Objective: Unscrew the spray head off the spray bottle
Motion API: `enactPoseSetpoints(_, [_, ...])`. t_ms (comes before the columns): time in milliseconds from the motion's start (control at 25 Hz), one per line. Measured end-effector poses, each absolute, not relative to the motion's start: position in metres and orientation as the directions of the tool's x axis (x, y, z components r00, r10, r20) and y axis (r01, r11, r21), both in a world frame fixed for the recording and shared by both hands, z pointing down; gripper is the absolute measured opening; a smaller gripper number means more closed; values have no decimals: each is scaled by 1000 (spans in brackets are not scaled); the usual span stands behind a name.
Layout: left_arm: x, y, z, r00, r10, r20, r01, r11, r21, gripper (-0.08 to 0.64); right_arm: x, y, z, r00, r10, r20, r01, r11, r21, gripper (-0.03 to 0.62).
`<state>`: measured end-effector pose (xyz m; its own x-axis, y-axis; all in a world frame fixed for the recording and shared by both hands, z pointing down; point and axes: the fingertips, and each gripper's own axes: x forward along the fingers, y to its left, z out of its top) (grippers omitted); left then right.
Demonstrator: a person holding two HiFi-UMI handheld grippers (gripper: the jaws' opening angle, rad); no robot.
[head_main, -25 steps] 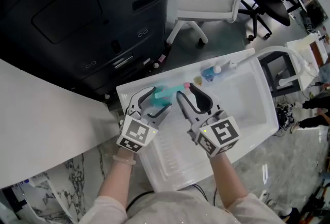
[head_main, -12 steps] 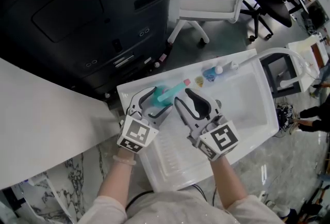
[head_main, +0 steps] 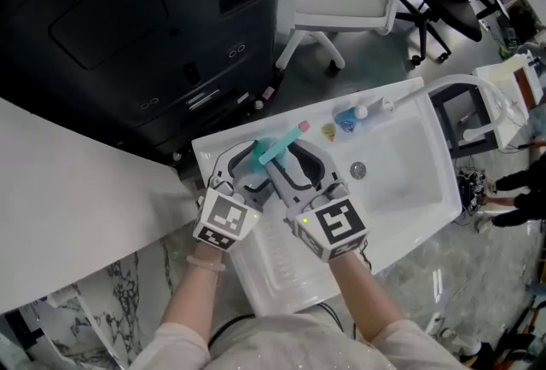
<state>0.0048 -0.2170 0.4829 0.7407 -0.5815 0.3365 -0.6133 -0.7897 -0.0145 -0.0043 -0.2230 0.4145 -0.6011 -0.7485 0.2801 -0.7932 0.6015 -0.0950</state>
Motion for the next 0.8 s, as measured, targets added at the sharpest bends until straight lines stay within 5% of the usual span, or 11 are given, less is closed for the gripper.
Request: enactPoseSetpoints(800, [5,-218,484,744,-578,335,-609,-793,-16,305,-5,-222,381,-660,-736,149,-749,660,-60,137])
